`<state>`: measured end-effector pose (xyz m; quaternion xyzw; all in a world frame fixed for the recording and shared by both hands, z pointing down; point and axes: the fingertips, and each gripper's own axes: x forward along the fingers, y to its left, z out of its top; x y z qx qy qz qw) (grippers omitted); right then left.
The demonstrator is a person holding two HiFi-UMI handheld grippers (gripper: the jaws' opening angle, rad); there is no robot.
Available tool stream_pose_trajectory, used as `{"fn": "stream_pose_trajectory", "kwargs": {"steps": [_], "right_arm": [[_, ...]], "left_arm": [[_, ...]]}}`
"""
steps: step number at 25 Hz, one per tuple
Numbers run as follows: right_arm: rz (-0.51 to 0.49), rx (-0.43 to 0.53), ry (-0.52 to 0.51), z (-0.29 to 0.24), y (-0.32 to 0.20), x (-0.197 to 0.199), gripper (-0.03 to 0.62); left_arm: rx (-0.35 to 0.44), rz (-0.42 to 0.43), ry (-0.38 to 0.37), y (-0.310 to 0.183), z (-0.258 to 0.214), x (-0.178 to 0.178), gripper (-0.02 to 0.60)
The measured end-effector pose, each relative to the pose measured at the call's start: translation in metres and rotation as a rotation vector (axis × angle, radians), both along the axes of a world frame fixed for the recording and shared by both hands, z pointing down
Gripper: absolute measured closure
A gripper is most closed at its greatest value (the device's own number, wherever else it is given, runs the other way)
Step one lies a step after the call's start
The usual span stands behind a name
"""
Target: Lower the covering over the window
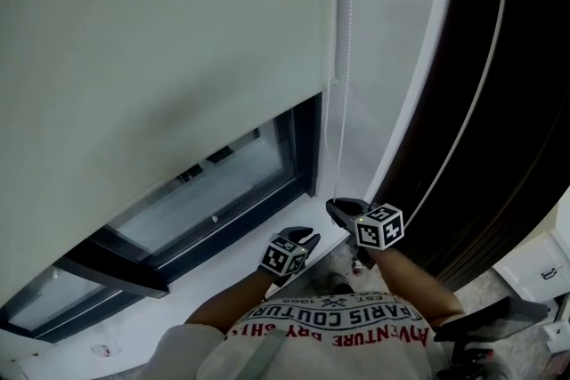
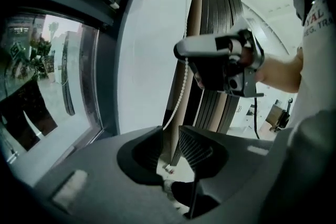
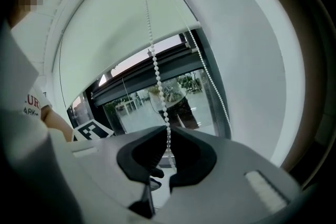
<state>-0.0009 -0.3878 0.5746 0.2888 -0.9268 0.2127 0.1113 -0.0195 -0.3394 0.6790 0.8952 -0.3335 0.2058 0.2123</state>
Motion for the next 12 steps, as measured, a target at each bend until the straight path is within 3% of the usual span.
{"fn": "stream_pose_trajectory", "kwargs": {"steps": [6,10,12], "right_arm": [[0.02,0.017,0.009,-0.012,0.008,0.005,0.539],[0.026,0.045,-0.007,-0.026,0.015,0.01,0.452],[0.036,0.074,0.015,-0.031,0.015,0.016,0.429]], "left_arm": [[0.037,-0.014,0.19,-0.001,-0.067,-0.003,0.483],[0.115,0.01,0.178,0.001,-0.109,-0.002,0.488],[0.155,0.02,0.198,0.002,-0.13,0.0,0.533]]}}
